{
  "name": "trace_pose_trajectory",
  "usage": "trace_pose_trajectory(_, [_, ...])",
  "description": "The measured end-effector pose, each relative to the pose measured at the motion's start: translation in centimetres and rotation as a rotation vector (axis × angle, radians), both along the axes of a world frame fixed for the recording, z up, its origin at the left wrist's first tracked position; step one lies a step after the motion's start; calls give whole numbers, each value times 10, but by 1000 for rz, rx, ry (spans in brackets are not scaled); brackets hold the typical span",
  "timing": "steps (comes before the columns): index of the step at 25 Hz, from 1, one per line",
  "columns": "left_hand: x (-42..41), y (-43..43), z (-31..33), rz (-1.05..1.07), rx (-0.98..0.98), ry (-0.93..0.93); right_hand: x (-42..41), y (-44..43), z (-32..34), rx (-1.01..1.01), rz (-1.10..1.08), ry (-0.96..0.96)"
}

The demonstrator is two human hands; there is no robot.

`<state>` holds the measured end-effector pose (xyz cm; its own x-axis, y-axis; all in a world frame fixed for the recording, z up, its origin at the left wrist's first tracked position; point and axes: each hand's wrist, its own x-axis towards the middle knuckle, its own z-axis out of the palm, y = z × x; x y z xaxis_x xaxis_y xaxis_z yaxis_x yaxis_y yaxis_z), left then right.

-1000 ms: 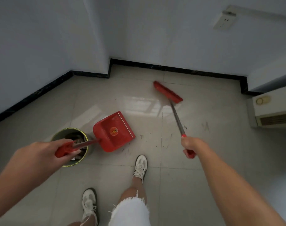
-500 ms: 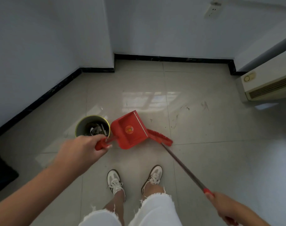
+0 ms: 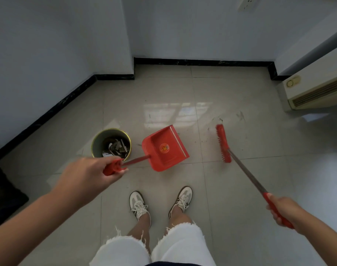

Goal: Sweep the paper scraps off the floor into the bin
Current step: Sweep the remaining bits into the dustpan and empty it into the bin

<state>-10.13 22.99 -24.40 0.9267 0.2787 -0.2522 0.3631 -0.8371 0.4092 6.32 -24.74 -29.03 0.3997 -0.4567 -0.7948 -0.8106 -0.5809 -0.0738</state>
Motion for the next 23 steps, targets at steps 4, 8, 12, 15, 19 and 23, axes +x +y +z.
trace_pose_trajectory(4, [-6,2,-25,-36,51,146,31,5,-31,-136,96,119])
trace_pose_trajectory(8, [-9,3,-57,-94,130,264,43,43,-54,-161,330,284])
trace_pose_trajectory(12, [-12,9,-84,-75,101,300,30,108,-76,-241,923,585])
trace_pose_trajectory(15, [-12,13,-100,-70,78,287,5,154,-74,-224,1171,796])
trace_pose_trajectory(19, [-20,13,-105,-94,70,295,-48,206,-37,-99,1231,739])
trace_pose_trajectory(23, [-14,14,-106,-145,99,295,-118,227,-9,25,1090,734])
